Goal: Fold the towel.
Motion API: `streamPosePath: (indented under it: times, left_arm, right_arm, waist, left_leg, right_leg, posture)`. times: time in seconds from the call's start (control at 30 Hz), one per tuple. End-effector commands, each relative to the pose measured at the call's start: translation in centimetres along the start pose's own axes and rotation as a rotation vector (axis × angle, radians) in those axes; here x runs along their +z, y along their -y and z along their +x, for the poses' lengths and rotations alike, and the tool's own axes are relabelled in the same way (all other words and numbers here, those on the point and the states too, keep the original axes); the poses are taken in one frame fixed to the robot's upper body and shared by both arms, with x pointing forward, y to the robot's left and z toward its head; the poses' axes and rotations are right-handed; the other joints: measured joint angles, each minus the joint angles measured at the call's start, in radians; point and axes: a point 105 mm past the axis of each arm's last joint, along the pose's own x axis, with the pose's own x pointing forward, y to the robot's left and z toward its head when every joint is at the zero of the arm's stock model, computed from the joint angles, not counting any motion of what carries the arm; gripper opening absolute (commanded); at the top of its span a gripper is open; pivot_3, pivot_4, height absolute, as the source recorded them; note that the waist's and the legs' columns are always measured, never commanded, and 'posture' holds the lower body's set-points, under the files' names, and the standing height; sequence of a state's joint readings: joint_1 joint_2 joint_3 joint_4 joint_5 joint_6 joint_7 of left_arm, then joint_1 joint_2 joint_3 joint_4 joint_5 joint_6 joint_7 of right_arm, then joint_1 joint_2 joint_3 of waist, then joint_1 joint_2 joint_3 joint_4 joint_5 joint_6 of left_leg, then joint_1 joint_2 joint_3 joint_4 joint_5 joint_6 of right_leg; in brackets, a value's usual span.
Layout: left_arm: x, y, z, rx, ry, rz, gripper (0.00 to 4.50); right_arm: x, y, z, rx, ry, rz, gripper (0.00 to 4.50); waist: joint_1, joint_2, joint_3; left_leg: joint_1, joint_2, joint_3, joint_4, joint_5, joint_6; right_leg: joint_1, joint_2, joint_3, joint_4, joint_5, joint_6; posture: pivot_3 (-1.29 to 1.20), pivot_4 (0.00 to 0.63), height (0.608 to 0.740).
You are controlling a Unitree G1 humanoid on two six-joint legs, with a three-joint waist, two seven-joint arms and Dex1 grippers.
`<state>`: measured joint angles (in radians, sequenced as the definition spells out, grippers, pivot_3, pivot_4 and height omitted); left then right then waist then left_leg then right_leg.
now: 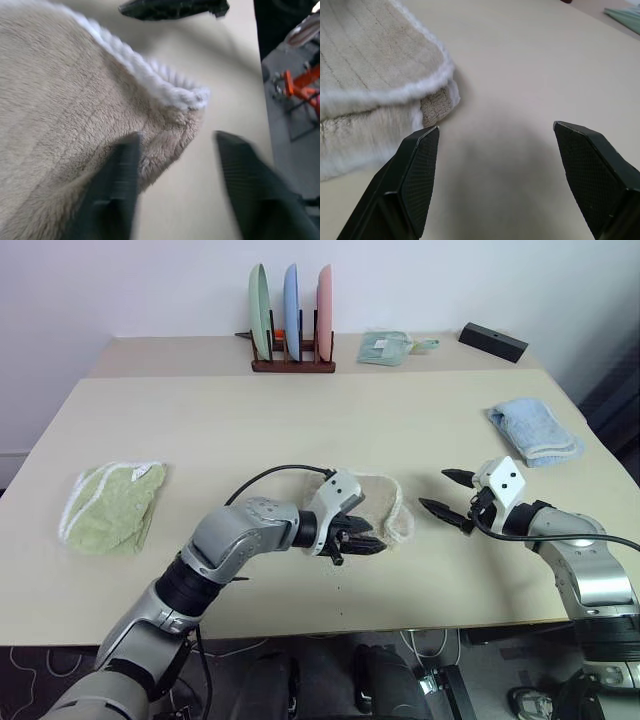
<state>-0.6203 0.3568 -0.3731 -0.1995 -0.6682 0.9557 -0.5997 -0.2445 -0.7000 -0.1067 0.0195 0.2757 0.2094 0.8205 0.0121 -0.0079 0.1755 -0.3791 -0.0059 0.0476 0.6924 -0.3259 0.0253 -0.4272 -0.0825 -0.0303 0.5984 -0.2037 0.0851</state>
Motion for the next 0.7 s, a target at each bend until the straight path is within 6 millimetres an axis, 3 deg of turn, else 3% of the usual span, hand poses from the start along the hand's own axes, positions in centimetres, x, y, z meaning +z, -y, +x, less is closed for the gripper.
streamPosePath:
  times: [0.03, 0.1, 0.2, 0.3, 0.37, 0.5, 0.57, 0.7]
  left_arm:
    - [6.1, 0.0, -2.9, 0.015, 0.314, -0.011, 3.82]
    - [7.6, -1.7, -4.6, 0.127, 0.425, -0.040, 3.68]
    - [6.6, -4.6, -6.5, 0.348, 0.384, 0.046, 2.45]
    - [4.9, -5.4, -7.0, 0.411, 0.314, 0.077, 0.90]
    - [2.9, -5.4, -6.9, 0.423, 0.238, 0.101, 0.02]
    - [0.3, -4.7, -6.4, 0.392, 0.194, 0.104, 0.02]
    - [-1.1, -4.7, -5.5, 0.386, 0.167, 0.121, 0.02]
    - [-3.2, -5.1, -4.9, 0.388, 0.116, 0.123, 0.02]
  right_arm:
    - [2.0, 1.7, -0.4, -0.059, 0.044, -0.054, 3.47]
    - [2.9, 1.9, -0.3, -0.057, 0.078, -0.042, 2.84]
    - [5.0, 0.7, 0.4, 0.003, 0.143, -0.042, 1.42]
    - [6.3, -1.1, 0.9, 0.082, 0.184, 0.001, 0.00]
    - [7.1, -3.8, 1.5, 0.192, 0.193, 0.043, 0.00]
    - [5.8, -7.7, 3.2, 0.290, 0.121, 0.046, 0.00]
    - [2.6, -7.1, 4.9, 0.190, -0.002, 0.044, 0.00]
    - [0.8, -7.8, 5.1, 0.196, -0.040, 0.065, 0.00]
  waist:
    - [0.000, 0.000, 0.000]
    - [0.000, 0.000, 0.000]
    - [-0.003, 0.000, 0.000]
    - [-0.001, 0.000, 0.000]
    - [0.001, 0.000, 0.000]
    - [0.003, 0.000, 0.000]
    - [0.003, 0.000, 0.000]
    - [0.002, 0.000, 0.000]
  left_leg:
    - [0.000, 0.000, 0.000, 0.000, 0.000, 0.000]
    - [-0.001, 0.000, -0.001, 0.001, 0.000, 0.000]
    - [0.000, 0.000, -0.001, 0.001, 0.000, 0.000]
    - [0.001, 0.000, 0.000, -0.002, 0.000, 0.000]
    - [0.001, 0.000, 0.000, -0.002, 0.000, -0.001]
    - [0.000, -0.001, -0.001, -0.002, 0.000, 0.000]
    - [-0.001, -0.002, -0.001, -0.002, 0.000, 0.000]
    - [-0.002, -0.004, -0.001, -0.001, 0.000, 0.000]
  right_leg:
    - [0.000, 0.000, 0.000, 0.000, 0.000, 0.000]
    - [0.000, 0.000, 0.000, 0.000, 0.000, 0.000]
    - [0.000, 0.000, 0.000, 0.000, 0.002, 0.002]
    - [0.000, 0.001, 0.000, 0.000, 0.002, 0.003]
    - [0.000, 0.001, 0.000, 0.000, 0.002, 0.003]
    - [-0.001, -0.001, -0.001, 0.000, 0.001, 0.002]
    - [0.000, -0.005, -0.001, 0.000, 0.000, 0.000]
    - [-0.001, -0.006, -0.001, 0.000, 0.000, 0.000]
  posture:
    - [0.00, 0.150, 0.740]
    - [0.00, 0.150, 0.740]
    - [0.00, 0.150, 0.740]
    - [0.00, 0.150, 0.740]
    - [0.00, 0.150, 0.740]
    - [0.00, 0.150, 0.740]
    - [0.00, 0.150, 0.740]
    - [0.00, 0.150, 0.740]
